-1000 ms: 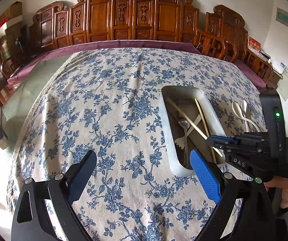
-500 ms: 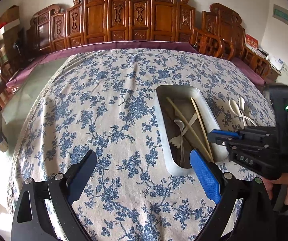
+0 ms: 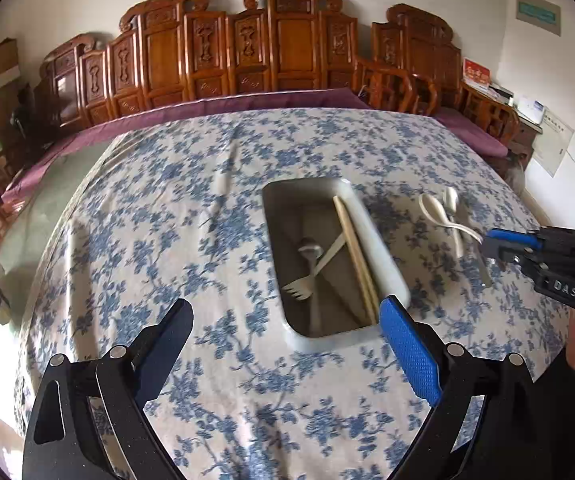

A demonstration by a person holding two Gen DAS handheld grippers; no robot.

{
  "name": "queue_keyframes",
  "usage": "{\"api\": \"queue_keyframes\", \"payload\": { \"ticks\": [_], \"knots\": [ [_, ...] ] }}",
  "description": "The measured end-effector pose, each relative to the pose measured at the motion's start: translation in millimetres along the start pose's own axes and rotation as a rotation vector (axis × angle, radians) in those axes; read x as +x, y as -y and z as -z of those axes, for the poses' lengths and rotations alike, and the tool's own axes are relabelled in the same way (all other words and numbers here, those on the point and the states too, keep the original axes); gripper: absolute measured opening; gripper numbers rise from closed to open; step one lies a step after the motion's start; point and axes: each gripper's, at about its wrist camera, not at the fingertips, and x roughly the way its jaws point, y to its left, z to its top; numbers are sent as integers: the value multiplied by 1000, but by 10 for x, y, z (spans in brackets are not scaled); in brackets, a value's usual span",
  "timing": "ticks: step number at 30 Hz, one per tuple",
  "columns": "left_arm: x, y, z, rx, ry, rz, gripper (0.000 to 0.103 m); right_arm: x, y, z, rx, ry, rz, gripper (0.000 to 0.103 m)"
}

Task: Organize utensils
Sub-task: 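Reach the right gripper into the pile and grasp a white plastic spoon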

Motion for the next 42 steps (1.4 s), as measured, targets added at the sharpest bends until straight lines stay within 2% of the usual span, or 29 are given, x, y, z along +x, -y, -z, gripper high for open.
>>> {"api": "queue_keyframes", "payload": {
  "ticks": [5, 9, 17, 24, 30, 36, 42],
  "knots": [
    [-33, 232, -73, 6, 9, 26, 91, -185, 510, 182, 49, -7, 67, 31],
    [22, 478, -126, 30, 10, 43, 91, -155, 883, 262, 66, -4, 111, 31],
    [306, 947, -181, 67, -27, 90, 91, 205, 1323, 341, 116, -19, 101, 31],
    [556, 1179, -227, 63, -60, 124, 91, 590, 1282, 224, 42, -32, 71, 31],
    [726, 1286, -279, 64, -84, 136, 91, 863, 1243, 145, -34, -54, 80, 31],
    [825, 1318, -276, 64, -102, 147, 91, 961, 1224, 226, -90, -84, 107, 30],
    [892, 1359, -252, 54, -115, 150, 91, 982, 1248, 217, -113, -93, 129, 23]
  ]
}}
